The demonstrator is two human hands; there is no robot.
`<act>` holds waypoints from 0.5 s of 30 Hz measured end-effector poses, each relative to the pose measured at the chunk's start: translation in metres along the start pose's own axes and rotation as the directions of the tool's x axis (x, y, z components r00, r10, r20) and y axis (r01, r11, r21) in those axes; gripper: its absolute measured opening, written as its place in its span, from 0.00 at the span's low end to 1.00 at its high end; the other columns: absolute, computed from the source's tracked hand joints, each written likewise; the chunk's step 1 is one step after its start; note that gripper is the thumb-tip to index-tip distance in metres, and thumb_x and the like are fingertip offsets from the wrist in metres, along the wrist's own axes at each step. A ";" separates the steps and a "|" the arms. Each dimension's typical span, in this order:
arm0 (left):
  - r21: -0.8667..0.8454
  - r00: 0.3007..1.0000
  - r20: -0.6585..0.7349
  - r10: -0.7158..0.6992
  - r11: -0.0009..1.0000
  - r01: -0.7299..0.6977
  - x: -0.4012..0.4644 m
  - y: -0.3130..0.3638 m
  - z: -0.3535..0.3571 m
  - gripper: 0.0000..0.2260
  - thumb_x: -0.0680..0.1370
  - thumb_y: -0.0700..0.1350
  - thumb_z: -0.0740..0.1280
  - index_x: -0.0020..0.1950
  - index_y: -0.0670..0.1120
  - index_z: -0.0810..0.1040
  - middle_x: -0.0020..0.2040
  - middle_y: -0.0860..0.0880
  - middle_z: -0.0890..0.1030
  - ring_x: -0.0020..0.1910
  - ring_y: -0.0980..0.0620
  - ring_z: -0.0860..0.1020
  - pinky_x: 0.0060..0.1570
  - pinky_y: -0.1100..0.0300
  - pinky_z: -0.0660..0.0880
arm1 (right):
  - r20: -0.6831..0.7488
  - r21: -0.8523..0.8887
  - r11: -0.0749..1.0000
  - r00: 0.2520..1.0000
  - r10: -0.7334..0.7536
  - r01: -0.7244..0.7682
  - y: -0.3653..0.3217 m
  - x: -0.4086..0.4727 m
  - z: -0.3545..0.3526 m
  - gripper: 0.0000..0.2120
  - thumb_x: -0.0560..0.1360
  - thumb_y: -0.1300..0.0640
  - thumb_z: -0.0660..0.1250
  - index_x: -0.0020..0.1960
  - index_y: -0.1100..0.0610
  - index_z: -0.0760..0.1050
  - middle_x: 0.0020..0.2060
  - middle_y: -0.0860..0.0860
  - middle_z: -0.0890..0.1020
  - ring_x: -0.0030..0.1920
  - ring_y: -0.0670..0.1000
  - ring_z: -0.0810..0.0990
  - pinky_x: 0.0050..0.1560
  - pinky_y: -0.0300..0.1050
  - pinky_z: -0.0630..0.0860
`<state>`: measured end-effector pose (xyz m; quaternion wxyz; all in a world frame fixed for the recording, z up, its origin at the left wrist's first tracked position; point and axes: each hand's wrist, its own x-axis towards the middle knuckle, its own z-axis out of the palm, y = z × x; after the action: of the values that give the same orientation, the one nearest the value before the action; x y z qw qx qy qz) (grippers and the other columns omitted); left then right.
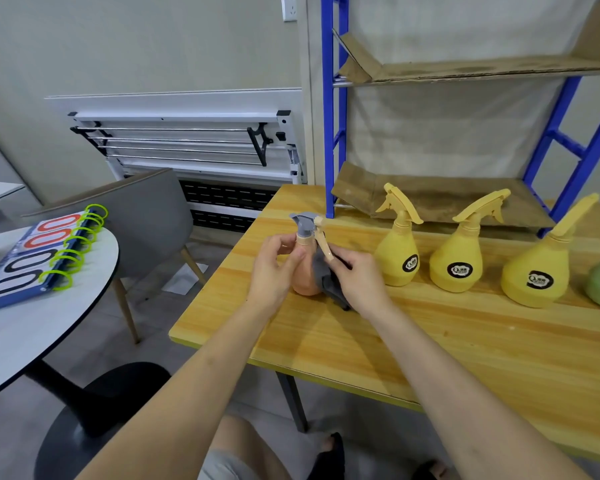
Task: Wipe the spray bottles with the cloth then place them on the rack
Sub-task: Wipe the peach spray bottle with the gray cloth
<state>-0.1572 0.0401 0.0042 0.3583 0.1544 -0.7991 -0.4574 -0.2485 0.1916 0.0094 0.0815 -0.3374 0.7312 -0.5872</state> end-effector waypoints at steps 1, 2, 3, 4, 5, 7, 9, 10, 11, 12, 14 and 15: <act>0.001 1.000 -0.006 -0.009 1.000 0.009 -0.001 -0.001 0.000 0.09 0.81 0.46 0.69 0.61 0.51 0.78 0.59 0.54 0.80 0.58 0.61 0.77 0.59 0.63 0.74 | -0.010 -0.027 0.999 0.999 0.031 -0.032 0.008 -0.002 0.000 0.14 0.81 0.57 0.66 0.64 0.47 0.82 0.55 0.39 0.84 0.55 0.38 0.81 0.54 0.32 0.74; -0.007 1.000 -0.011 -0.024 1.000 0.024 -0.001 -0.001 0.000 0.09 0.81 0.46 0.69 0.62 0.53 0.77 0.59 0.55 0.80 0.58 0.61 0.77 0.59 0.61 0.75 | -0.013 -0.057 0.996 0.998 0.065 -0.065 0.015 -0.003 -0.001 0.13 0.81 0.58 0.67 0.64 0.49 0.82 0.55 0.41 0.85 0.56 0.41 0.82 0.53 0.32 0.73; -0.021 0.999 -0.017 -0.041 0.999 0.041 -0.001 -0.002 0.000 0.10 0.81 0.47 0.69 0.62 0.55 0.77 0.59 0.56 0.80 0.58 0.61 0.78 0.59 0.59 0.76 | -0.008 -0.089 0.992 0.996 0.093 -0.094 0.019 -0.003 -0.002 0.13 0.81 0.58 0.67 0.63 0.50 0.83 0.55 0.42 0.85 0.57 0.44 0.82 0.52 0.32 0.72; -0.037 0.998 -0.019 -0.057 0.998 0.056 -0.001 -0.001 0.000 0.10 0.81 0.48 0.69 0.62 0.55 0.76 0.58 0.58 0.80 0.58 0.60 0.78 0.59 0.57 0.77 | -0.005 -0.119 0.986 0.993 0.116 -0.116 0.022 -0.003 -0.004 0.13 0.81 0.58 0.67 0.63 0.50 0.83 0.55 0.43 0.86 0.56 0.46 0.82 0.50 0.33 0.72; -0.048 0.997 -0.022 -0.068 0.997 0.067 -0.001 -0.001 0.000 0.11 0.81 0.48 0.70 0.62 0.54 0.76 0.57 0.59 0.81 0.57 0.60 0.79 0.58 0.56 0.77 | -0.003 -0.148 0.981 0.992 0.127 -0.126 0.022 -0.002 -0.005 0.13 0.81 0.57 0.67 0.63 0.50 0.83 0.55 0.44 0.86 0.56 0.46 0.82 0.50 0.35 0.72; -0.043 0.998 -0.022 -0.063 0.997 0.062 -0.001 -0.001 -0.002 0.10 0.80 0.47 0.70 0.61 0.52 0.77 0.55 0.59 0.81 0.57 0.59 0.79 0.60 0.55 0.77 | -0.004 -0.188 0.976 0.993 0.114 -0.113 0.016 0.003 -0.006 0.13 0.81 0.56 0.67 0.64 0.49 0.82 0.55 0.44 0.86 0.56 0.47 0.82 0.51 0.39 0.73; -0.023 0.999 -0.001 -0.035 0.999 0.035 -0.003 -0.002 -0.002 0.09 0.80 0.47 0.70 0.60 0.52 0.77 0.56 0.57 0.81 0.60 0.57 0.78 0.62 0.54 0.75 | 0.004 -0.136 0.989 0.998 0.066 -0.065 0.003 0.009 -0.007 0.14 0.81 0.56 0.67 0.63 0.46 0.83 0.54 0.42 0.86 0.55 0.45 0.82 0.52 0.40 0.75; -0.013 1.000 0.008 -0.023 1.000 0.023 -0.004 -0.003 -0.002 0.11 0.79 0.48 0.71 0.61 0.52 0.77 0.57 0.57 0.81 0.61 0.56 0.77 0.62 0.55 0.74 | 0.018 -0.081 0.996 0.999 0.041 -0.039 -0.005 0.013 -0.006 0.14 0.80 0.56 0.67 0.62 0.45 0.83 0.54 0.40 0.86 0.54 0.43 0.82 0.54 0.40 0.76; 0.003 1.000 0.011 -0.013 1.000 0.013 -0.005 -0.004 0.000 0.12 0.79 0.49 0.72 0.61 0.53 0.77 0.58 0.57 0.80 0.61 0.56 0.76 0.62 0.57 0.73 | 0.027 -0.038 0.999 1.000 0.015 -0.014 -0.013 0.016 -0.005 0.14 0.80 0.56 0.66 0.62 0.45 0.83 0.53 0.39 0.86 0.54 0.42 0.82 0.55 0.40 0.77; 0.025 1.000 0.008 -0.009 1.000 0.008 -0.005 -0.006 0.002 0.13 0.79 0.49 0.72 0.62 0.53 0.76 0.59 0.56 0.79 0.61 0.56 0.75 0.61 0.59 0.72 | 0.027 -0.017 1.000 1.000 -0.004 0.004 -0.018 0.019 -0.004 0.13 0.81 0.56 0.66 0.61 0.44 0.83 0.52 0.38 0.86 0.54 0.41 0.82 0.56 0.40 0.77; 0.054 1.000 -0.012 -0.017 0.998 0.017 -0.006 -0.006 0.005 0.14 0.79 0.48 0.72 0.63 0.53 0.76 0.59 0.53 0.78 0.59 0.57 0.75 0.56 0.67 0.69 | 0.019 -0.008 1.000 1.000 -0.018 0.018 -0.020 0.021 -0.001 0.13 0.81 0.55 0.65 0.61 0.43 0.83 0.51 0.37 0.86 0.53 0.40 0.82 0.56 0.40 0.77; 0.052 0.999 -0.024 -0.024 0.998 0.025 -0.007 -0.005 0.006 0.15 0.78 0.47 0.72 0.64 0.52 0.76 0.59 0.53 0.78 0.58 0.58 0.75 0.54 0.71 0.68 | 0.016 -0.010 1.000 1.000 -0.016 0.017 -0.016 0.020 0.001 0.14 0.81 0.56 0.65 0.62 0.43 0.83 0.51 0.38 0.86 0.53 0.41 0.83 0.55 0.40 0.78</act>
<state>-0.1574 0.0450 -0.0053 0.3577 0.1788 -0.8047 -0.4387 -0.2570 0.1778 0.0296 0.0808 -0.3485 0.7306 -0.5816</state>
